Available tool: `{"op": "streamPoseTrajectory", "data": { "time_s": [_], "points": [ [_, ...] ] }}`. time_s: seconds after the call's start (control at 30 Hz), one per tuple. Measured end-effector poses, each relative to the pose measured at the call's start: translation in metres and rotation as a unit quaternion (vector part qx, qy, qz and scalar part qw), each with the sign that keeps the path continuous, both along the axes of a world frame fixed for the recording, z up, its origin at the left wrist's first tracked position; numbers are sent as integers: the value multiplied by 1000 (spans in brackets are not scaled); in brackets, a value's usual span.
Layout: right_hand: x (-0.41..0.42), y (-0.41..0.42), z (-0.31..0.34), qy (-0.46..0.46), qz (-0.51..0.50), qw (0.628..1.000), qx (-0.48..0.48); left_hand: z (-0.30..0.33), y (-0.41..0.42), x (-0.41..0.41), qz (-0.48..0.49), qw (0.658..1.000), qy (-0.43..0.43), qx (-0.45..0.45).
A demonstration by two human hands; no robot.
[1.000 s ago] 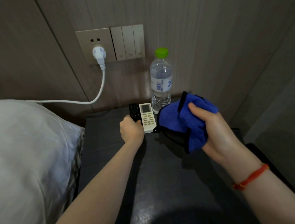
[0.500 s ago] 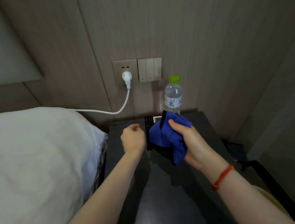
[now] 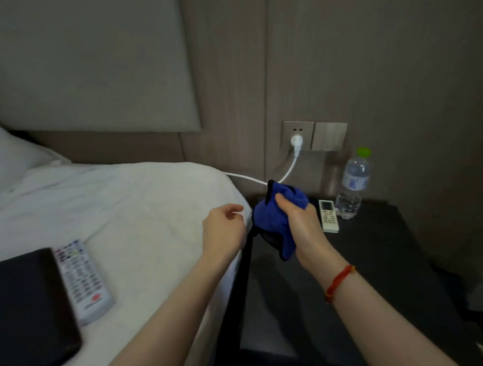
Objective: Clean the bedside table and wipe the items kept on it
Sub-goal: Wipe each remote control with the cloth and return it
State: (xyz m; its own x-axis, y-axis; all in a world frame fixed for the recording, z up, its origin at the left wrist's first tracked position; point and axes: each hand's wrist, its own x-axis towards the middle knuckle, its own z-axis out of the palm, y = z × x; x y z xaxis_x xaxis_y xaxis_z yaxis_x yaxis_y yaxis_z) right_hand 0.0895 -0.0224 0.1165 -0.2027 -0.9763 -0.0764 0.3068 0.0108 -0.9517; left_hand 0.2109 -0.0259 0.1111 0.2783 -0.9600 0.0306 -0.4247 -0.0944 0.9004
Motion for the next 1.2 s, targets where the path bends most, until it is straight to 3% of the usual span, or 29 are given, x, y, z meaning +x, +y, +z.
{"op": "streamPoseTrajectory", "data": {
  "time_s": [0.13,0.27,0.43,0.53,0.67,0.83,0.97,1.07,1.2],
  "points": [
    [46,10,12,-18,32,999,-17,14,23,56,74,995,-66,-7],
    [86,19,17,-9,80,996,-24,9,44,106,143,969,-198,43],
    [121,31,19,-13,127,991,-29,-6,52,150,175,891,-368,202],
    [133,36,20,-20,154,987,-36,-15,53,167,200,851,-404,268],
    [138,41,22,-32,178,982,-46,-30,52,171,189,844,-408,292],
    [138,42,19,-48,182,981,-45,-31,49,171,246,897,-280,237],
    [133,41,15,-62,147,987,-28,-26,50,173,233,952,-49,193],
    [125,38,13,-85,120,989,-13,-6,56,161,198,946,208,152],
    [112,38,16,-122,153,981,8,20,68,119,115,945,299,69]
  ]
}}
